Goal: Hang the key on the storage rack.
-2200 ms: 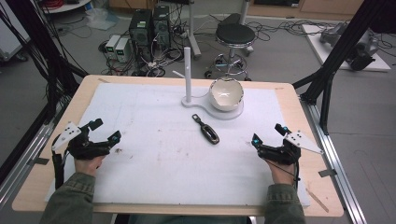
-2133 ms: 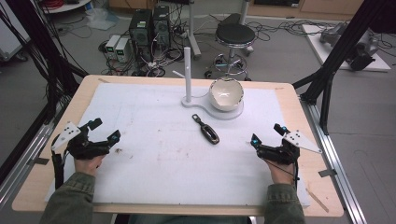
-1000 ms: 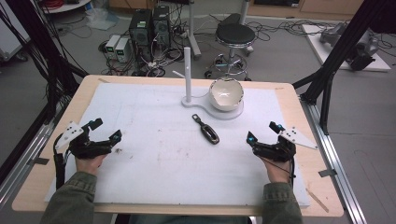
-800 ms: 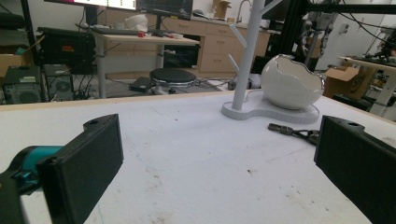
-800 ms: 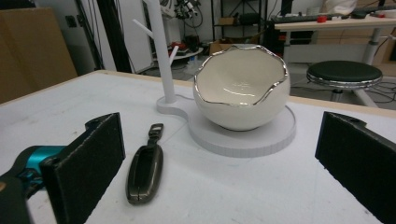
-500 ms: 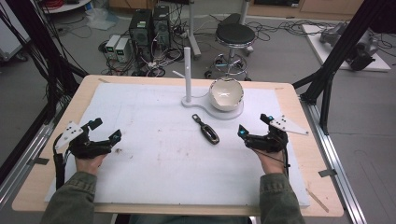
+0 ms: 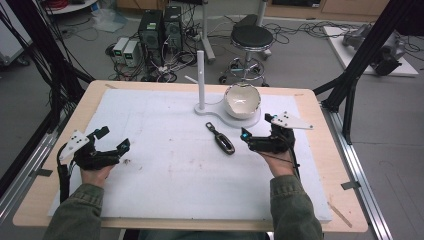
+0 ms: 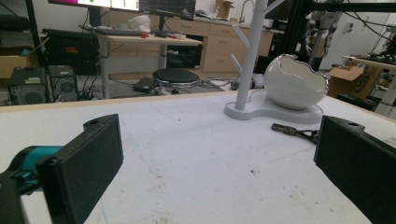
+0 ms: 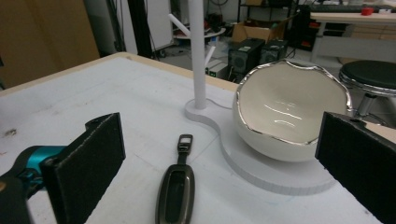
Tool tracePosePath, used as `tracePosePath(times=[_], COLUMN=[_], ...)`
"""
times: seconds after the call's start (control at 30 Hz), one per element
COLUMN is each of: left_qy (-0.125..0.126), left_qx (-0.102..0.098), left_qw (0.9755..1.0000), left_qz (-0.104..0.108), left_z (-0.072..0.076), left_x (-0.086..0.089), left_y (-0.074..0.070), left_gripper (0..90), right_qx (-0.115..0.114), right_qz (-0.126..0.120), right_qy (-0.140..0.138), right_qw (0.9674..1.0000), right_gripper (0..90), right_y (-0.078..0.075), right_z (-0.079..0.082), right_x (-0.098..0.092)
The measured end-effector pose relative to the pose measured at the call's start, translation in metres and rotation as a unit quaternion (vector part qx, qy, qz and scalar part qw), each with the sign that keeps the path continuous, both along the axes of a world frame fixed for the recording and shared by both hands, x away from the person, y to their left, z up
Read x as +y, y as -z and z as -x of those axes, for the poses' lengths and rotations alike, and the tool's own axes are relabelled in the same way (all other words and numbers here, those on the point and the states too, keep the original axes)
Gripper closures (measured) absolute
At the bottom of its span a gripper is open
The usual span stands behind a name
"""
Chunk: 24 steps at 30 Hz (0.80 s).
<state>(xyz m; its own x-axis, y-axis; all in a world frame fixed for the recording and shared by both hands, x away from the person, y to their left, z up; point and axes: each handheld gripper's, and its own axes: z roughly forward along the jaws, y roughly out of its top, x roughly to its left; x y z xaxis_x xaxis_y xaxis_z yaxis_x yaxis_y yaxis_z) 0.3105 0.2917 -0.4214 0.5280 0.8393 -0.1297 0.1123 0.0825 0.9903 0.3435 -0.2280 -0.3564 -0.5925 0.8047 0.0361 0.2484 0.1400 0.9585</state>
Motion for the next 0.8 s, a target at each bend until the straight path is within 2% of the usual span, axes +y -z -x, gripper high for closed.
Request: tracePosePath(times=[0.03, 0.07, 0.13, 0.23, 0.5, 0.57, 0.67, 0.8], left_qy=[0.0, -0.001, -0.001, 0.0, 0.002, 0.002, 0.005, 0.006], left_qx=[0.0, 0.0, -0.001, -0.001, -0.001, -0.001, 0.001, 0.003], left_qw=[1.0, 1.0, 1.0, 1.0, 1.0, 1.0, 1.0, 1.0], left_qz=[0.0, -0.002, -0.003, 0.001, 0.005, 0.005, 0.003, 0.004], left_z=[0.0, 0.0, 0.0, 0.0, 0.0, 0.0, 0.0, -0.001], left_x=[0.0, 0.0, 0.0, 0.0, 0.0, 0.0, 0.0, -0.001], left_y=[0.0, 0.0, 0.0, 0.0, -0.001, 0.0, 0.0, 0.001], left_gripper=[1.7, 1.7, 1.7, 1.7, 1.7, 1.7, 1.7, 1.7], right_qx=[0.0, 0.004, 0.009, 0.021, 0.034, 0.037, 0.055, 0.061], right_qz=[0.0, 0.013, 0.024, 0.028, 0.053, 0.061, 0.072, 0.08], right_qy=[0.0, -0.008, -0.016, -0.023, -0.037, -0.041, -0.045, -0.051], right_qw=[1.0, 0.9999, 0.9995, 0.9991, 0.9973, 0.9966, 0.9948, 0.9937], right_gripper=[0.6, 0.6, 0.6, 0.6, 0.7, 0.6, 0.7, 0.6], right_y=[0.0, -0.002, -0.002, -0.002, -0.004, -0.004, -0.003, -0.003], right_z=[0.0, -0.004, -0.008, -0.014, -0.028, -0.032, -0.04, -0.045], right_x=[0.0, 0.007, 0.012, 0.021, 0.039, 0.044, 0.052, 0.058])
